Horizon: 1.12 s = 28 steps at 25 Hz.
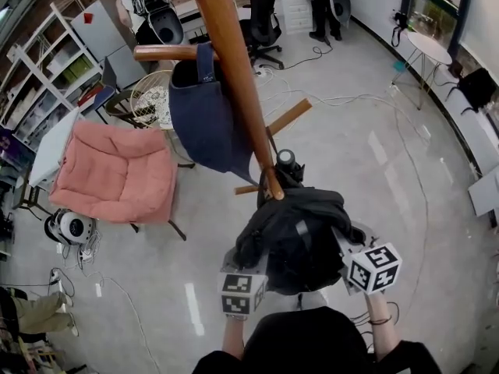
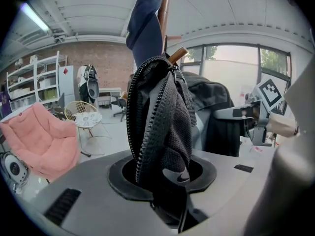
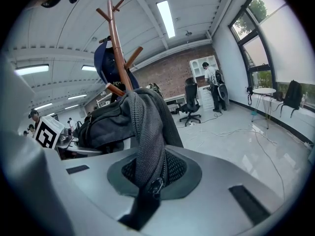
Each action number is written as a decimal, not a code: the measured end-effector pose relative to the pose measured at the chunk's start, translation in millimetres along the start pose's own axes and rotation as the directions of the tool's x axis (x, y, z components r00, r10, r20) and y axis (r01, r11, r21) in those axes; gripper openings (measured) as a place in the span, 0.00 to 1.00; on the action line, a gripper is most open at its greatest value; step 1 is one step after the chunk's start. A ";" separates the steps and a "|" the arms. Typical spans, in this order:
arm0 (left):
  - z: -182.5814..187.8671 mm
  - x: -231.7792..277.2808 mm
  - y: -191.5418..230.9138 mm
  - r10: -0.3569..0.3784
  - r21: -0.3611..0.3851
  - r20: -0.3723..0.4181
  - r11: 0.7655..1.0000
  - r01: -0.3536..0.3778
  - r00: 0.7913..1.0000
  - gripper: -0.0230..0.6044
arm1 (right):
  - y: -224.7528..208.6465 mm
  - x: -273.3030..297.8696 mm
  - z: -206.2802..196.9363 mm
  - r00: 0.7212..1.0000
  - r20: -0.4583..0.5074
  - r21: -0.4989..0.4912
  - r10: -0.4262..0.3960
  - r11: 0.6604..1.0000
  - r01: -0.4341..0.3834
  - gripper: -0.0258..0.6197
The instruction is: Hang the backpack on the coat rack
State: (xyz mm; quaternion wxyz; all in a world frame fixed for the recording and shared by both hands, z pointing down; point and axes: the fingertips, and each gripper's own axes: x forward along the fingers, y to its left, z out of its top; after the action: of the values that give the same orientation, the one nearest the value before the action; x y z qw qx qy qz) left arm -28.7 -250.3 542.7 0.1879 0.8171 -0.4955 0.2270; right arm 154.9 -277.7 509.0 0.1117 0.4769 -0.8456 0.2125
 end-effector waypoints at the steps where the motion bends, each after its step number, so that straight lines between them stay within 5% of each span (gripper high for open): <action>1: -1.0 2.0 0.6 0.000 -0.002 0.000 1.000 0.000 1.000 0.26 | -1.1 1.7 -0.9 1.000 0.000 0.002 -0.002 1.000 0.002 0.09; 28: -28.1 40.3 18.1 0.054 -0.044 0.005 0.998 -0.054 0.999 0.26 | -18.2 38.0 -27.7 1.000 -0.003 -0.013 0.010 1.000 -0.010 0.09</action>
State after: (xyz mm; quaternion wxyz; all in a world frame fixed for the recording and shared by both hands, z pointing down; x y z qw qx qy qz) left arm -33.8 -272.5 589.9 0.1980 0.7997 -0.5228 0.2188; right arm 150.3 -301.9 553.0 0.1149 0.4718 -0.8490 0.2082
